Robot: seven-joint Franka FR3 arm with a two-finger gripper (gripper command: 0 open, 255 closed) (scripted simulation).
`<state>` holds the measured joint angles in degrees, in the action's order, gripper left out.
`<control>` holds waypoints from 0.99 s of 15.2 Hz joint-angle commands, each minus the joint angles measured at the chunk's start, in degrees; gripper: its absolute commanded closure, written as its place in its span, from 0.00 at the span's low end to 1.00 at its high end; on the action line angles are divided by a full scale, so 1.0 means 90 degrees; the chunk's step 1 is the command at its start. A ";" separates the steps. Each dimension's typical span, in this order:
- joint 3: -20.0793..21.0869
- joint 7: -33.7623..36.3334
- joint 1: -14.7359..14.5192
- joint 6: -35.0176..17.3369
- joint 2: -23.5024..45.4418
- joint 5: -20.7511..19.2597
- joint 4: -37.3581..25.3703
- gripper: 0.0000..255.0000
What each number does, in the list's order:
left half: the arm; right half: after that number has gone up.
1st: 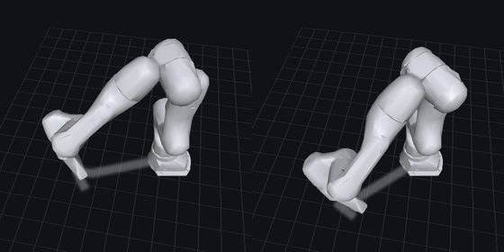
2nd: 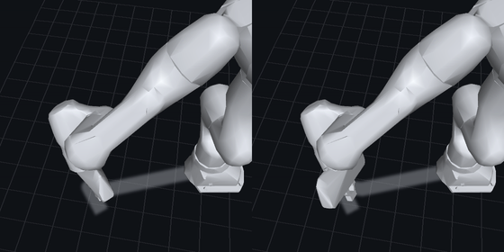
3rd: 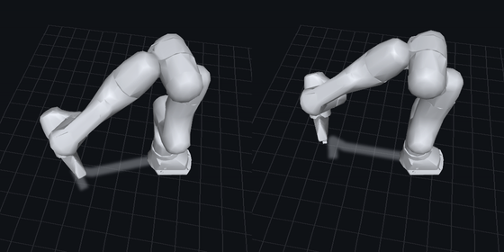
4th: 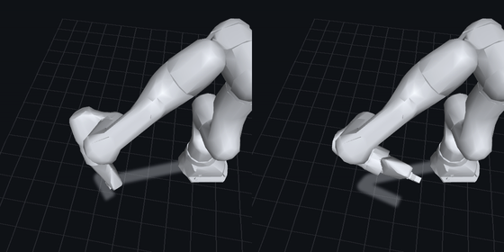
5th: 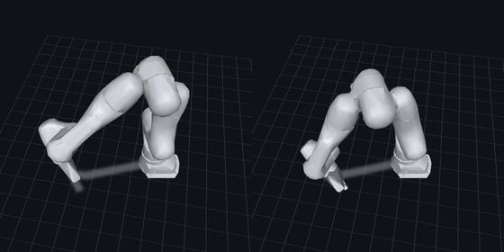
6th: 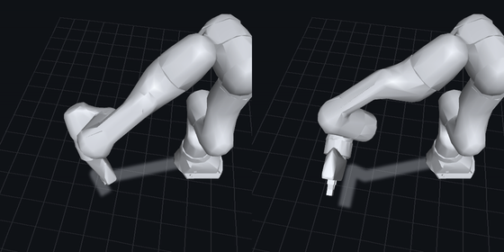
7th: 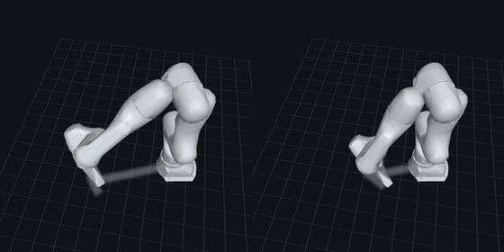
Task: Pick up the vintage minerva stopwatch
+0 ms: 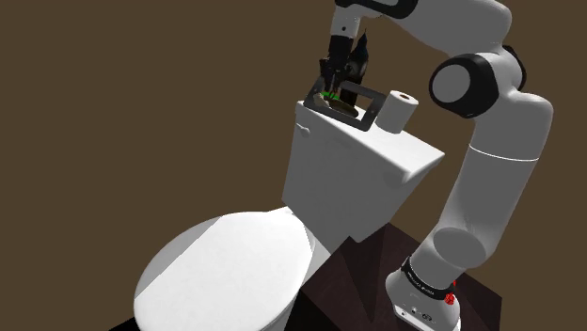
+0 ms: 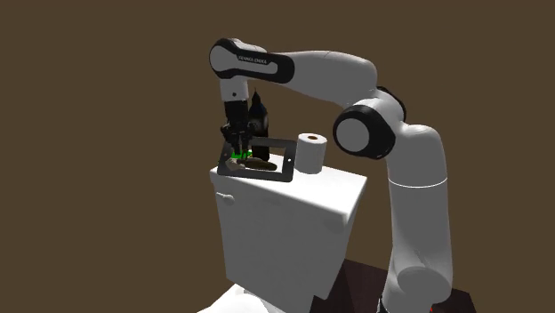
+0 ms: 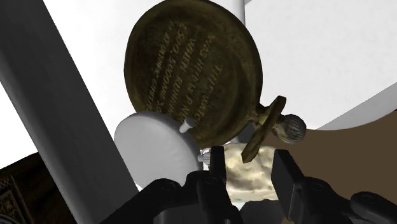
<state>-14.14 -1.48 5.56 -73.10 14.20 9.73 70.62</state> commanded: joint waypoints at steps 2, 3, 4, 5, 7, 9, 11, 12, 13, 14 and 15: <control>-0.0001 -0.0003 -0.0001 -0.0020 -0.0011 -0.0004 0.0030 1.00; -0.0001 -0.0003 -0.0002 -0.0022 -0.0013 -0.0004 0.0034 1.00; 0.0000 -0.0002 -0.0002 -0.0022 -0.0014 -0.0004 0.0035 1.00; 0.0000 -0.0002 -0.0002 -0.0022 -0.0014 -0.0004 0.0035 1.00; 0.0000 -0.0002 -0.0003 -0.0023 -0.0014 -0.0004 0.0035 1.00; -0.0002 0.0006 0.0018 0.0116 0.0064 0.0020 -0.0179 1.00; -0.0006 0.0019 0.0052 0.0344 0.0171 0.0054 -0.0512 1.00; -0.0008 0.0026 0.0071 0.0463 0.0232 0.0074 -0.0691 1.00; -0.0010 0.0034 0.0093 0.0586 0.0298 0.0096 -0.0878 1.00; -0.0012 0.0042 0.0117 0.0713 0.0370 0.0120 -0.1076 1.00; -0.0012 0.0051 0.0144 0.0846 0.0448 0.0147 -0.1286 1.00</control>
<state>-14.28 -1.18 6.71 -66.52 17.57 10.83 60.72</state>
